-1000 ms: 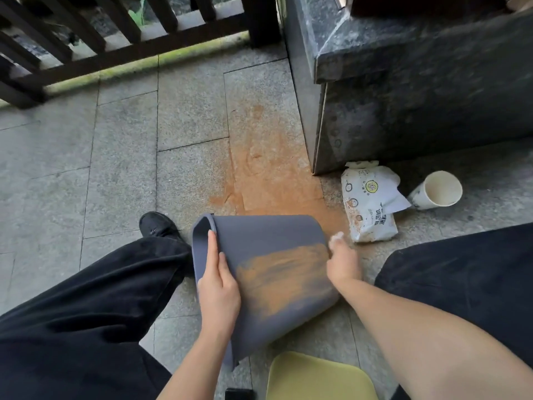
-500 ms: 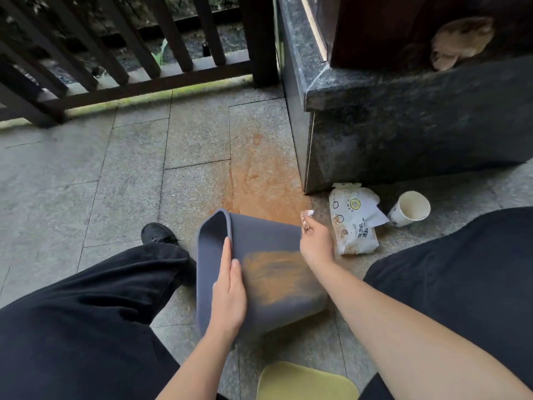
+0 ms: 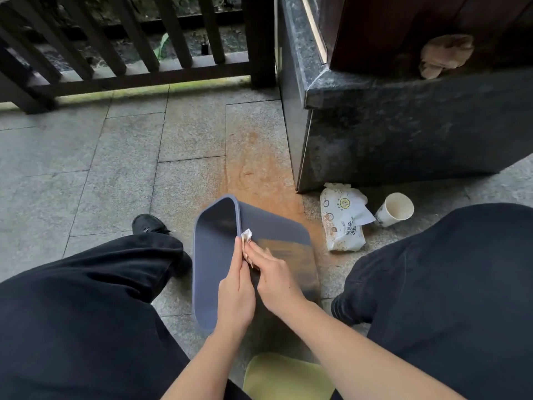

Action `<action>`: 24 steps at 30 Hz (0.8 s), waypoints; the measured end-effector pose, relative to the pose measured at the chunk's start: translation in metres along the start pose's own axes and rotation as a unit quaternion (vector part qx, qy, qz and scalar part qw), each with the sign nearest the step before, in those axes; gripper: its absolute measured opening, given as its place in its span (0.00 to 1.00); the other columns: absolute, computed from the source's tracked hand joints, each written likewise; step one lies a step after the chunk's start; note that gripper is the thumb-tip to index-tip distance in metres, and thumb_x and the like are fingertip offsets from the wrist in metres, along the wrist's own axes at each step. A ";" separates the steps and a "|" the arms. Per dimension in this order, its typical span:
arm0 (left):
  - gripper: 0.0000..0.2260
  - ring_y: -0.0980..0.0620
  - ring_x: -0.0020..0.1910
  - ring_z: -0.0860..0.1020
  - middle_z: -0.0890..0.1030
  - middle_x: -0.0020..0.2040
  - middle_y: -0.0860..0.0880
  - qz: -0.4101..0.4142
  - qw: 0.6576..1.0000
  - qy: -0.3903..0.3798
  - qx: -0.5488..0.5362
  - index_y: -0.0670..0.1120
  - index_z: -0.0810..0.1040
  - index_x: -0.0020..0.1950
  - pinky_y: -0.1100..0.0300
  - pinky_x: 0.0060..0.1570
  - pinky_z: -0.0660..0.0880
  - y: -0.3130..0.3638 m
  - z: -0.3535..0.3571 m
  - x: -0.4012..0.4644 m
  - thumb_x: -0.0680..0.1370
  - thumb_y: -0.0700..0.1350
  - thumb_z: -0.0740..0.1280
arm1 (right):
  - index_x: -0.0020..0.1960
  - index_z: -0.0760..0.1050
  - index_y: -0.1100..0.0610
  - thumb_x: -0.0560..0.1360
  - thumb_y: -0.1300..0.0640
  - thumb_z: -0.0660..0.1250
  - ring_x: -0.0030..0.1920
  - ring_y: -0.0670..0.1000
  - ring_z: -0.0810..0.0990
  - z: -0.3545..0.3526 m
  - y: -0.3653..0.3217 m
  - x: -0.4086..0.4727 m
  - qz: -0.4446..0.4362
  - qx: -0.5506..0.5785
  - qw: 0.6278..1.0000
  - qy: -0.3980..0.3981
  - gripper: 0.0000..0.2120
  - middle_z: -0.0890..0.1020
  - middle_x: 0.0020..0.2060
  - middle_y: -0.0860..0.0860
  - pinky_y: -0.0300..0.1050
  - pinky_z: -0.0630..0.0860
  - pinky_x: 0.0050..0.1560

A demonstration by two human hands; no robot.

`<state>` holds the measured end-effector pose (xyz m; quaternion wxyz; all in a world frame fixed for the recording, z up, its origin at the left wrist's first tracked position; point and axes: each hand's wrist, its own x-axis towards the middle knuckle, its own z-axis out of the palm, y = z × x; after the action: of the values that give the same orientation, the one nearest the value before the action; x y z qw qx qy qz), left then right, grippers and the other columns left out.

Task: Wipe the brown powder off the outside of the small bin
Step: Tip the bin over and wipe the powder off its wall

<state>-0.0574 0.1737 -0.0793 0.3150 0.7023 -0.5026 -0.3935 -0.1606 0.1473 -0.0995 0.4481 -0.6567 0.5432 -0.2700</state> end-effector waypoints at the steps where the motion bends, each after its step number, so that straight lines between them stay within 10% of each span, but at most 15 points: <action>1: 0.24 0.83 0.51 0.69 0.67 0.54 0.86 0.004 1.000 -0.005 0.016 0.74 0.55 0.74 0.84 0.47 0.62 -0.001 0.000 0.002 0.86 0.48 0.51 | 0.76 0.64 0.53 0.77 0.72 0.56 0.76 0.39 0.59 0.001 0.002 0.001 -0.013 -0.027 1.000 0.000 0.30 0.62 0.75 0.41 0.42 0.50 0.79; 8: 0.26 0.56 0.30 0.76 0.76 0.28 0.51 -0.005 0.996 0.011 0.086 0.72 0.47 0.76 0.65 0.28 0.67 -0.012 0.006 0.006 0.85 0.47 0.51 | 0.77 0.63 0.57 0.71 0.77 0.58 0.76 0.41 0.56 0.003 0.037 0.013 -0.003 -0.113 0.993 0.028 0.36 0.63 0.76 0.49 0.47 0.48 0.79; 15: 0.27 0.56 0.25 0.71 0.67 0.23 0.53 0.009 0.993 0.023 0.113 0.68 0.48 0.78 0.64 0.25 0.64 -0.011 0.008 0.004 0.84 0.46 0.51 | 0.80 0.56 0.53 0.69 0.80 0.54 0.79 0.49 0.54 -0.015 0.094 0.031 0.139 -0.165 0.976 0.013 0.43 0.59 0.79 0.48 0.40 0.44 0.78; 24: 0.26 0.56 0.25 0.69 0.64 0.24 0.54 -0.004 0.988 0.023 0.151 0.66 0.48 0.79 0.62 0.26 0.62 0.000 0.011 0.004 0.82 0.50 0.48 | 0.79 0.54 0.46 0.72 0.76 0.54 0.67 0.59 0.73 -0.034 0.130 0.038 0.262 -0.154 0.952 0.027 0.42 0.59 0.78 0.42 0.50 0.76 0.55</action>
<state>-0.0662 0.1697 -0.0857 0.2153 0.7524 -0.5462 -0.2986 -0.2401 0.1000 -0.2038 0.3815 -0.5452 0.7428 -0.0737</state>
